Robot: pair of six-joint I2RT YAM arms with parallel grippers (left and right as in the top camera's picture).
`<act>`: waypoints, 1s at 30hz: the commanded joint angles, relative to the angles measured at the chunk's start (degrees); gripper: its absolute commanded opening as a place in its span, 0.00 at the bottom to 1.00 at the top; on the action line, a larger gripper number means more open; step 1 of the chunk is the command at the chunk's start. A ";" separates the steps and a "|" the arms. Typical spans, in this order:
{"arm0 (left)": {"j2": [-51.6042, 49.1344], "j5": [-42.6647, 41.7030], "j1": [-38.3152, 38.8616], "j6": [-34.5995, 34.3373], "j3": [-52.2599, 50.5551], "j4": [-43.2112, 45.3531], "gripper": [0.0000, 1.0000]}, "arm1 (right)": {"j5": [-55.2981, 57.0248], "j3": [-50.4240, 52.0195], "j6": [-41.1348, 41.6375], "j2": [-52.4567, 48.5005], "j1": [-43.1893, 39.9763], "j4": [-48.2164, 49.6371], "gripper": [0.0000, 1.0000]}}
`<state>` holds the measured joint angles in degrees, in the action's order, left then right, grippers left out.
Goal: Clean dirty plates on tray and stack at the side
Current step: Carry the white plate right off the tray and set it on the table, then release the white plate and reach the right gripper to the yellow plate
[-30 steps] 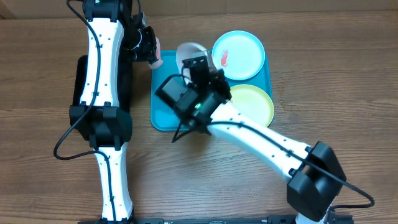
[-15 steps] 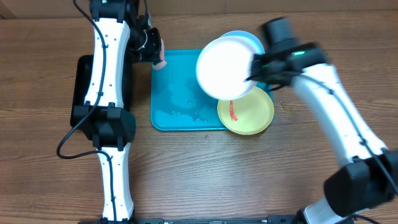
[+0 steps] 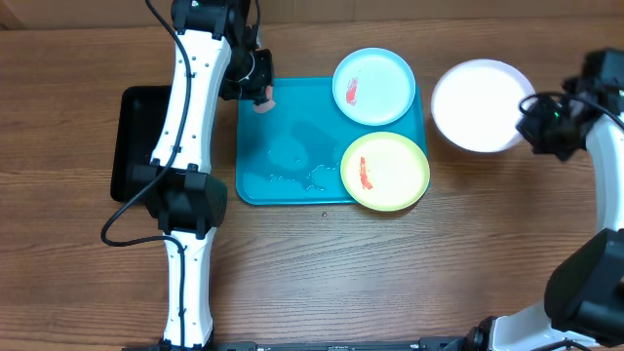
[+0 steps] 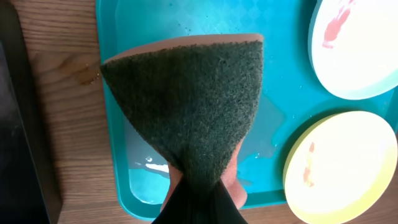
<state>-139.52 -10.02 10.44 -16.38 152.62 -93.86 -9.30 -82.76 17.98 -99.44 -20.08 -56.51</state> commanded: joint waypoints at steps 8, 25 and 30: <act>0.55 1.64 0.26 -0.57 1.62 0.15 0.04 | 3.26 20.15 2.21 0.55 -4.11 22.77 0.04; 0.55 1.64 0.26 -0.57 1.62 0.28 0.04 | -4.39 12.26 2.29 -2.60 -1.25 15.28 0.56; 0.55 1.66 0.48 -0.55 1.62 0.59 0.04 | -6.40 0.81 2.32 -0.92 -0.22 1.92 0.56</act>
<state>-139.52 -8.91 10.52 -16.53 152.62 -93.58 -13.50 -76.60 20.21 -102.72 -21.17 -52.10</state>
